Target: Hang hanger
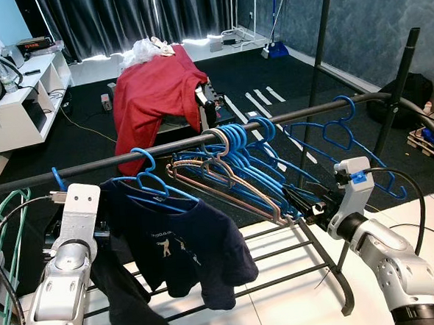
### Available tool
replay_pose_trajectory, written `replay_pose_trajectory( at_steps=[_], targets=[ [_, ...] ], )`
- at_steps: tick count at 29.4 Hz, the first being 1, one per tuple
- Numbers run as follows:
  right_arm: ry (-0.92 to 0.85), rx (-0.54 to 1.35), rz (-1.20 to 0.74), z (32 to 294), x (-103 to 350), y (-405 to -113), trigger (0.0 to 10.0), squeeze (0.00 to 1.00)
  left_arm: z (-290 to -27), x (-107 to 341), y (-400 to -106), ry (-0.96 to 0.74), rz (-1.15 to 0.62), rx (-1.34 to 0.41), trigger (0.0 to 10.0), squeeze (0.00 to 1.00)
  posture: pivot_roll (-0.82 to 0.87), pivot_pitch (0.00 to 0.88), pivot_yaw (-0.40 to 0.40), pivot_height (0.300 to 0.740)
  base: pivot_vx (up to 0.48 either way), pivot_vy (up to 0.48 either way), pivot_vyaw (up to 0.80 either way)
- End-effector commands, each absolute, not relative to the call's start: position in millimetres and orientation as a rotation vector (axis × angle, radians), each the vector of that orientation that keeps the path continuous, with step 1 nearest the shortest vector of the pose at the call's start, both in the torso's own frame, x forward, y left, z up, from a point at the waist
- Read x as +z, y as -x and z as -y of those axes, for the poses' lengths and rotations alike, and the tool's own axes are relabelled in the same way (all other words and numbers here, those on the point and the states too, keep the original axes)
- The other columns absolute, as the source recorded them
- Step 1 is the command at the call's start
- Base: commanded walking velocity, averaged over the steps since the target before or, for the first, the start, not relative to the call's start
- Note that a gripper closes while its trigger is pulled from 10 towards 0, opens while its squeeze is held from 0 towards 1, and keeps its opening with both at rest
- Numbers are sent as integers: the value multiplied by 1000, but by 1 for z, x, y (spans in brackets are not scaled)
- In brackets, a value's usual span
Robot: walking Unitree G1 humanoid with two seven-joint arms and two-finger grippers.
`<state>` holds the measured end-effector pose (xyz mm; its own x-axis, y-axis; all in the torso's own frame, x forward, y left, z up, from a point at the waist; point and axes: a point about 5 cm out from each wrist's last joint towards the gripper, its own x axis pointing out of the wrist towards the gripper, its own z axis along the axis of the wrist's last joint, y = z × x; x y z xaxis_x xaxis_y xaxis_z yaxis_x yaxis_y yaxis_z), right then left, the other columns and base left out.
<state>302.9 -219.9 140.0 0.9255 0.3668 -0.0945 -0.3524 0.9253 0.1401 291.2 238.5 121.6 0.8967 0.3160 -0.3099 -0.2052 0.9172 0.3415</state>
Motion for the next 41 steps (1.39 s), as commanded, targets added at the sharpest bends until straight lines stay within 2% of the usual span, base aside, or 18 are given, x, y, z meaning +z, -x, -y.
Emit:
replay_pose_trajectory(
  at_steps=[1, 2, 17, 23, 28, 33, 37, 41],
  targets=[
    [-144, 369, -112, 218, 141, -303, 10000, 0, -244, 117, -290, -317, -401, 273, 549, 0, -125, 0, 69, 735, 0, 0, 0],
    [-144, 366, -112, 218, 141, -303, 10000, 0, -243, 117, -290, -312, -401, 269, 0, 0, -125, 0, 72, 735, 0, 0, 0],
    [-149, 353, -108, 218, 141, -304, 10000, 0, -244, 118, -290, -291, -411, 260, 0, 0, -124, 0, 74, 735, 0, 0, 0],
    [-151, 350, -107, 218, 141, -304, 10000, 0, -247, 132, -296, -287, -326, 244, 0, 0, -126, 0, 76, 735, 0, 0, 0],
    [-154, 350, -107, 218, 142, -304, 10000, 0, -261, 153, -298, -288, -243, 248, 0, 0, -122, 0, 73, 735, 0, 0, 0],
    [-162, 350, -105, 218, 142, -304, 10000, 0, -295, 174, -293, -310, -181, 292, 0, 0, -110, 0, 72, 735, 0, 0, 0],
    [-165, 350, -104, 218, 142, -304, 10000, 0, -304, 171, -285, -304, -182, 297, 0, 0, -111, 0, 74, 735, 0, 0, 0],
    [-166, 349, -105, 218, 142, -304, 10000, 0, -308, 150, -269, -220, -200, 293, 0, 0, -110, 0, 76, 735, 0, 0, 0]
  ],
)
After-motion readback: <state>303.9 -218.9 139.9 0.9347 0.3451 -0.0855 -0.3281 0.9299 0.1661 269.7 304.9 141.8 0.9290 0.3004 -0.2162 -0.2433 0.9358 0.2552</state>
